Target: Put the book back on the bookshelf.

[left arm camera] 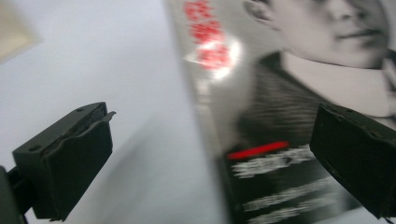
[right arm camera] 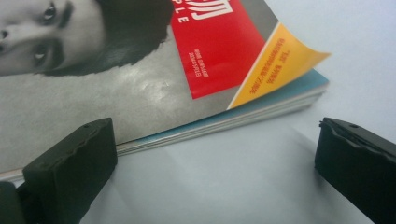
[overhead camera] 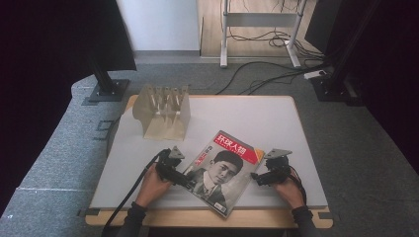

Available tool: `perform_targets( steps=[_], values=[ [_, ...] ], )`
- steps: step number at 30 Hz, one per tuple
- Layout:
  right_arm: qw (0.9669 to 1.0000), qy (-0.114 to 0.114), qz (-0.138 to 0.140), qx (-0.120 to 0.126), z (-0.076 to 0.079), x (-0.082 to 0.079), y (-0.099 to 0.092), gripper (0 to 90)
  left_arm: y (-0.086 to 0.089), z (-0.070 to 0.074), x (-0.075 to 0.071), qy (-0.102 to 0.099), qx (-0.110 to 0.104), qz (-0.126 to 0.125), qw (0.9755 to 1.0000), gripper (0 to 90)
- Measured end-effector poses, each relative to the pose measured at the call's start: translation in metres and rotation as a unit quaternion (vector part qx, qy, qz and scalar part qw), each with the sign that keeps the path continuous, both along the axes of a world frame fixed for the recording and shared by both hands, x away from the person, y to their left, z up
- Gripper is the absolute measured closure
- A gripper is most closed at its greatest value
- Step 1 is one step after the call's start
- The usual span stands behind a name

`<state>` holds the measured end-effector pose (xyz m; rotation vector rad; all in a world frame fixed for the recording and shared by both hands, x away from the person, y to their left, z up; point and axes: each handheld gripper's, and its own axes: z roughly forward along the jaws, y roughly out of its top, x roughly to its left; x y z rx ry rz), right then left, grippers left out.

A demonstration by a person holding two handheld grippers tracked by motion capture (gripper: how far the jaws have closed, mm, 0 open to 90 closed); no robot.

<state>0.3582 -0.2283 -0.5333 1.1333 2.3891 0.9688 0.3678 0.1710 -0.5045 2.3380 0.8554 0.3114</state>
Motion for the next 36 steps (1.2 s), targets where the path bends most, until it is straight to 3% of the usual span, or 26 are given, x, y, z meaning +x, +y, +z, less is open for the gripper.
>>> perform_targets(
  steps=[1, 3, 8, 10, 14, 20, 22, 28, 33, 36],
  values=[
    [1.0, -0.001, -0.002, -0.004, 0.001, 0.004, 0.001, 0.0, 0.008, 0.0, 0.008, -0.01, 0.01, 0.015, 0.9998, 0.0],
    [1.0, -0.001, -0.004, -0.006, 0.001, 0.007, 0.002, 0.0, 0.012, -0.001, 0.013, -0.009, 0.011, 0.021, 0.9997, 0.0],
    [0.9999, 0.0, -0.009, -0.011, 0.002, 0.018, 0.006, 0.0, 0.016, -0.016, 0.027, 0.005, 0.024, 0.027, 0.9993, 0.0],
    [0.9999, -0.001, -0.01, -0.012, 0.002, 0.02, 0.006, 0.0, 0.015, -0.018, 0.026, 0.01, 0.008, 0.025, 0.9996, 0.0],
    [0.9997, 0.0, -0.016, -0.018, 0.003, 0.03, 0.008, 0.0, 0.013, -0.018, 0.019, 0.001, 0.01, 0.023, 0.9997, 0.0],
    [0.9992, 0.005, -0.037, -0.011, 0.002, 0.054, 0.007, 0.0, 0.008, -0.022, -0.001, -0.009, -0.011, 0.028, 0.9995, 0.0],
    [0.999, 0.005, -0.042, -0.013, 0.003, 0.06, 0.008, 0.0, 0.003, -0.022, -0.01, -0.02, -0.006, 0.022, 0.9995, 0.0],
    [0.9985, 0.007, -0.052, -0.012, 0.003, 0.075, 0.01, 0.0, -0.008, -0.022, -0.024, -0.021, -0.005, 0.005, 0.9998, 0.0],
    [0.9983, 0.013, -0.056, -0.011, 0.003, 0.087, 0.012, 0.0, -0.018, -0.023, -0.037, -0.034, -0.005, 0.001, 0.9994, 0.0],
    [0.9982, 0.01, -0.058, -0.012, 0.004, 0.093, 0.015, 0.8, -0.025, -0.023, -0.042, -0.029, -0.008, -0.01, 0.9995, 0.0]
  ],
)
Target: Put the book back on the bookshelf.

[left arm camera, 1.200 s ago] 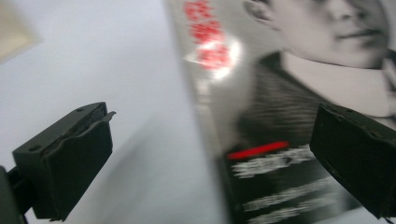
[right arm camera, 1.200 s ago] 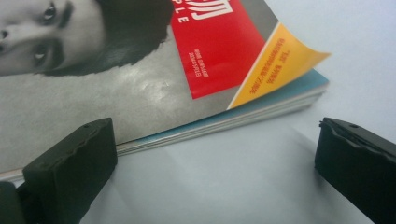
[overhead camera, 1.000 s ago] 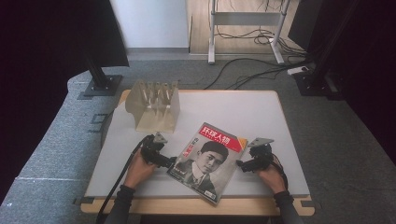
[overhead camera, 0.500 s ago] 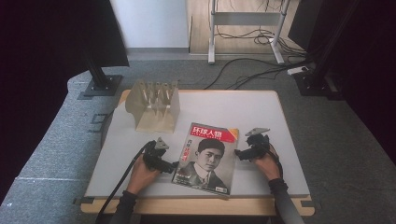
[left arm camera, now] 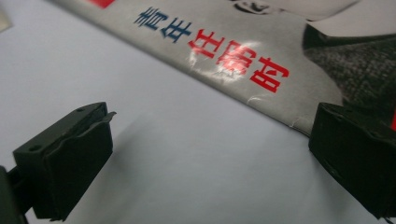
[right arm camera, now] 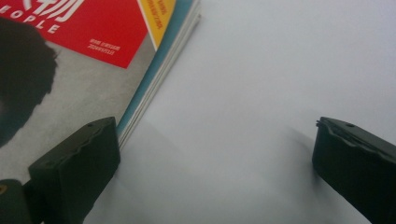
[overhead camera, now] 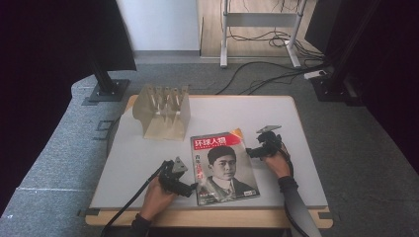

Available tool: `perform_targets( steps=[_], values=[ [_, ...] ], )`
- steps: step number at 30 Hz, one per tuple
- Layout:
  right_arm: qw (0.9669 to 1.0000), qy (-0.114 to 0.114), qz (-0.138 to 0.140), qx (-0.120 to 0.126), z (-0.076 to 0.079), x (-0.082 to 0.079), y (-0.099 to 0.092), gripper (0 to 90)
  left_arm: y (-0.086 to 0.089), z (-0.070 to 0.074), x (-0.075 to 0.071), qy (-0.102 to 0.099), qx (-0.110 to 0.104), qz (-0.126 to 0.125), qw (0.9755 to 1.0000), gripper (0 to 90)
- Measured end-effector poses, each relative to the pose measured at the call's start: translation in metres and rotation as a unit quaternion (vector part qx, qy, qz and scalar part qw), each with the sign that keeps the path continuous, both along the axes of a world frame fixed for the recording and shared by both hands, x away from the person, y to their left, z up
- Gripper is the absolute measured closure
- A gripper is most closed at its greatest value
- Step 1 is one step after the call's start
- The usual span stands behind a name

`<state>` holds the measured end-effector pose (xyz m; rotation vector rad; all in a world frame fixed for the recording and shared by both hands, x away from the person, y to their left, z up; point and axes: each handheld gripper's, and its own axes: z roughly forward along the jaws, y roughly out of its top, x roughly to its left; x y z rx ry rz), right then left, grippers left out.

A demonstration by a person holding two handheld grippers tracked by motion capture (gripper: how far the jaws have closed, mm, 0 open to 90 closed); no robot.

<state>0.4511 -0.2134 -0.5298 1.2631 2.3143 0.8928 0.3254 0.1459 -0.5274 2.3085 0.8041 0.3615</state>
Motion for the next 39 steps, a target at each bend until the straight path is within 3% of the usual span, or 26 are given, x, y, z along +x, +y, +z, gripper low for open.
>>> perform_targets(
  steps=[4, 9, 12, 16, 21, 28, 39],
  values=[
    [1.0, -0.004, -0.006, -0.002, 0.0, 0.008, 0.004, 1.6, -0.011, 0.0, -0.004, 0.012, -0.004, -0.019, 0.9997, 0.0],
    [1.0, 0.0, 0.003, 0.001, 0.002, 0.01, 0.005, 6.3, -0.007, 0.0, 0.002, 0.03, -0.012, -0.029, 0.999, 0.0],
    [0.9999, 0.0, 0.01, -0.005, 0.005, 0.007, 0.003, 6.8, 0.001, 0.001, 0.012, 0.022, 0.001, -0.007, 0.9997, 0.0],
    [0.9997, -0.002, 0.023, 0.01, 0.013, 0.0, 0.007, 8.2, 0.007, 0.0, 0.031, 0.02, -0.01, 0.032, 0.9992, 0.0],
    [0.9983, 0.004, 0.047, 0.033, 0.02, -0.002, 0.019, 10.8, 0.007, 0.0, 0.043, 0.014, -0.009, 0.055, 0.9983, 0.0],
    [0.9962, 0.01, 0.074, 0.045, 0.021, 0.002, 0.035, 14.9, 0.005, -0.001, 0.048, 0.023, -0.011, 0.056, 0.9981, 0.0],
    [0.9939, 0.034, 0.065, 0.083, 0.008, 0.019, 0.046, 24.5, 0.004, -0.001, 0.049, 0.022, -0.011, 0.058, 0.998, 0.0]
  ],
)
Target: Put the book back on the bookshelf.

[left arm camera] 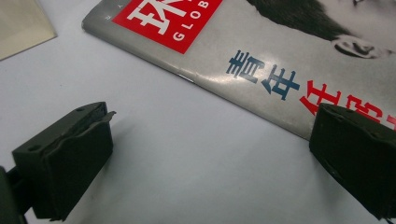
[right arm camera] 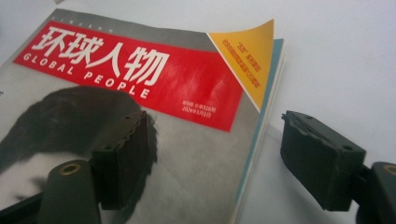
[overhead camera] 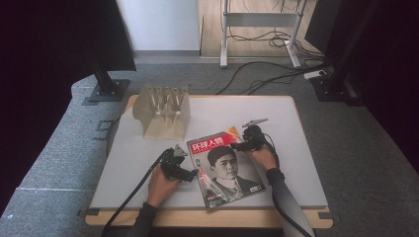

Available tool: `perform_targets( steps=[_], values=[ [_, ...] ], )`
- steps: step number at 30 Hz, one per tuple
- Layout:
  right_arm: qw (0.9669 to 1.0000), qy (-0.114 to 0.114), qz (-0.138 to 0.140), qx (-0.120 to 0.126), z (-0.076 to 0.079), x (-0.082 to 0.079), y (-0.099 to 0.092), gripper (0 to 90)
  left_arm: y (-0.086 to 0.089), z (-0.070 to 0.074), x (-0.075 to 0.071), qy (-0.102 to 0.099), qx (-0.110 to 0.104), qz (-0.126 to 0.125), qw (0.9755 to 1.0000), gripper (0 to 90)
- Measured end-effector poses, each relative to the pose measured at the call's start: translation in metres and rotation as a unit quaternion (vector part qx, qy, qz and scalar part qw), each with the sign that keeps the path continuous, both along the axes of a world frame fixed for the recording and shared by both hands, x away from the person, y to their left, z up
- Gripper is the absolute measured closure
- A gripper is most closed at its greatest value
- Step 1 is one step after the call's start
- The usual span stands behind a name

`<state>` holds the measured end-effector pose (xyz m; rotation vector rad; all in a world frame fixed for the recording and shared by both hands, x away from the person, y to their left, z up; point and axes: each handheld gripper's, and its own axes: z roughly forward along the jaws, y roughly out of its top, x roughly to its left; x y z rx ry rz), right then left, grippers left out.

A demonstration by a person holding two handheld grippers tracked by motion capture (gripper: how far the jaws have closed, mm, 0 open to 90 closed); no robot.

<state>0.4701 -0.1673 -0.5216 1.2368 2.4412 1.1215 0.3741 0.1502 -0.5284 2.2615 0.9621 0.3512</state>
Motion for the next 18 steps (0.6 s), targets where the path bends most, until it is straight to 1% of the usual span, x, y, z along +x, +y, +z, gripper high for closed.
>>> perform_targets(
  steps=[1, 2, 3, 4, 5, 6, 7, 10, 11, 14, 15, 16, 18],
  values=[
    [0.9998, 0.005, -0.002, 0.017, -0.002, 0.003, 0.002, 26.9, 0.0, 0.0, 0.0, 0.0, 0.0, 0.0, 1.0, 0.0],
    [0.9998, 0.005, -0.002, 0.017, -0.002, 0.003, 0.002, 26.9, 0.0, 0.0, 0.0, 0.0, 0.0, 0.0, 1.0, 0.0],
    [0.9997, 0.006, -0.005, 0.025, -0.002, 0.004, 0.003, 26.4, 0.0, 0.0, 0.0, 0.0, 0.0, 0.0, 1.0, 0.0],
    [0.9997, 0.006, -0.009, 0.024, -0.002, 0.005, 0.004, 26.6, 0.0, 0.0, 0.0, 0.0, 0.0, 0.0, 1.0, 0.0],
    [0.9996, 0.007, -0.012, 0.023, -0.002, 0.005, 0.005, 27.5, 0.0, 0.0, 0.0, 0.0, 0.0, 0.0, 1.0, 0.0],
    [0.9994, 0.01, -0.022, 0.025, -0.002, 0.003, 0.004, 30.8, 0.0, 0.0, 0.0, 0.0, 0.0, 0.0, 1.0, 0.0],
    [0.9994, 0.01, -0.022, 0.025, -0.002, 0.003, 0.004, 30.8, 0.0, 0.0, 0.0, 0.0, 0.0, 0.0, 1.0, 0.0],
    [0.9984, 0.019, -0.032, 0.042, -0.002, 0.0, -0.002, 36.6, 0.0, 0.0, 0.0, 0.0, 0.0, 0.0, 1.0, 0.0],
    [0.9977, 0.026, -0.034, 0.052, -0.002, -0.001, -0.005, 37.6, 0.0, 0.0, 0.0, 0.0, -0.001, 0.0, 1.0, 0.0],
    [0.9967, 0.034, -0.029, 0.068, -0.002, -0.008, -0.01, 41.0, 0.0, 0.0, 0.0, 0.001, -0.001, 0.0, 1.0, 0.0],
    [0.9958, 0.043, -0.02, 0.078, -0.003, -0.01, -0.01, 41.9, 0.0, 0.0, 0.0, 0.001, -0.001, 0.0, 1.0, 0.0],
    [0.9954, 0.046, -0.017, 0.083, -0.003, -0.012, -0.01, 40.4, 0.0, 0.0, 0.0, 0.001, 0.0, 0.0, 1.0, 0.0],
    [0.9972, 0.035, -0.017, 0.063, -0.001, -0.016, -0.006, 40.1, 0.0, 0.0, 0.0, 0.001, 0.0, 0.0, 1.0, 0.0]
  ],
)
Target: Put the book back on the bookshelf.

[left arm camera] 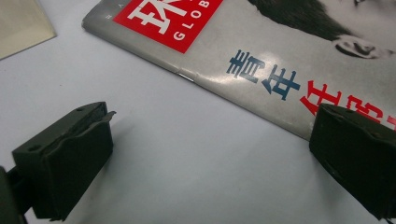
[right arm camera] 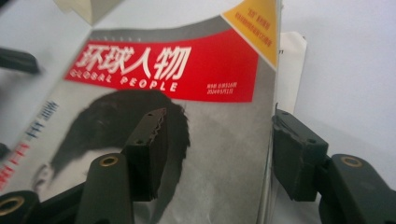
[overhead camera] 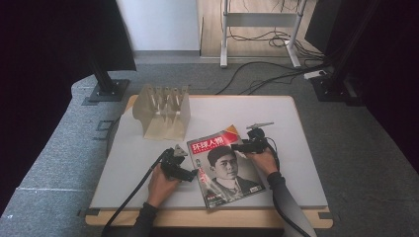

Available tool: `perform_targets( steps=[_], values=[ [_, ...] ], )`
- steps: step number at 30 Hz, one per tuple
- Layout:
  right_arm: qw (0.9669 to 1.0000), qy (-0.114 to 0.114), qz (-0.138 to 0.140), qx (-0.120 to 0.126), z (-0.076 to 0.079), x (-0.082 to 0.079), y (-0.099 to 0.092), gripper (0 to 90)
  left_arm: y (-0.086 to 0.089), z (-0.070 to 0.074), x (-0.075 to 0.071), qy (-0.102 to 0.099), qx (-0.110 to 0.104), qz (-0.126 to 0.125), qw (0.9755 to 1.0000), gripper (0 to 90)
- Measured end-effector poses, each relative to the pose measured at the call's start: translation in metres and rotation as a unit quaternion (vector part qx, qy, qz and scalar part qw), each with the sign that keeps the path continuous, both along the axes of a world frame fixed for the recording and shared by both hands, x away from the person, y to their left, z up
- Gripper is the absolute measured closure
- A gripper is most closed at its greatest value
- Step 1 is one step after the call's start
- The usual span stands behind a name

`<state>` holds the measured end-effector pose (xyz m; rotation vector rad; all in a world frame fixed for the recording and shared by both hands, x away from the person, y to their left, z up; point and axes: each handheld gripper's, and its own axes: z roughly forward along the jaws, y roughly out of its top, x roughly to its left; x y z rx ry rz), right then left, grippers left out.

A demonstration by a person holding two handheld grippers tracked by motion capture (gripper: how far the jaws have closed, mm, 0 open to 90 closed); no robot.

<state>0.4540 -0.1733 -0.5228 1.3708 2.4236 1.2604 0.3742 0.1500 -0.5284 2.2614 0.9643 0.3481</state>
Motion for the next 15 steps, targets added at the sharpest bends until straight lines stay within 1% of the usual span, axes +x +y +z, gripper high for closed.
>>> perform_targets(
  steps=[1, 2, 5, 8, 11, 13, 14, 15],
  values=[
    [0.9996, -0.008, 0.005, -0.026, 0.004, 0.0, 0.005, 40.4, 0.0, 0.0, 0.0, 0.0, 0.0, 0.0, 1.0, 0.0],
    [0.9996, -0.008, 0.005, -0.026, 0.004, 0.0, 0.005, 40.4, 0.0, 0.0, 0.0, 0.0, 0.0, 0.0, 1.0, 0.0],
    [0.9991, -0.01, 0.011, -0.039, 0.007, 0.005, 0.01, 42.2, 0.0, 0.0, 0.0, 0.0, 0.0, 0.0, 1.0, 0.0],
    [0.9984, -0.014, 0.017, -0.052, 0.01, 0.012, 0.016, 46.3, 0.0, 0.0, 0.0, 0.0, 0.0, 0.0, 1.0, 0.0],
    [0.9963, -0.026, 0.021, -0.079, 0.01, 0.017, 0.023, 54.0, 0.0, 0.0, 0.0, 0.0, 0.0, 0.0, 1.0, 0.0],
    [0.9941, -0.037, 0.023, -0.1, 0.012, 0.016, 0.027, 60.7, 0.0, 0.0, 0.0, 0.0, 0.0, 0.0, 1.0, 0.0],
    [0.9914, -0.056, 0.029, -0.115, 0.016, 0.012, 0.029, 70.8, 0.0, 0.0, 0.0, 0.0, 0.0, 0.001, 1.0, 0.0],
    [0.9914, -0.056, 0.029, -0.115, 0.016, 0.012, 0.029, 70.8, 0.0, 0.0, 0.0, 0.0, 0.0, 0.0, 1.0, 0.0]
  ],
)
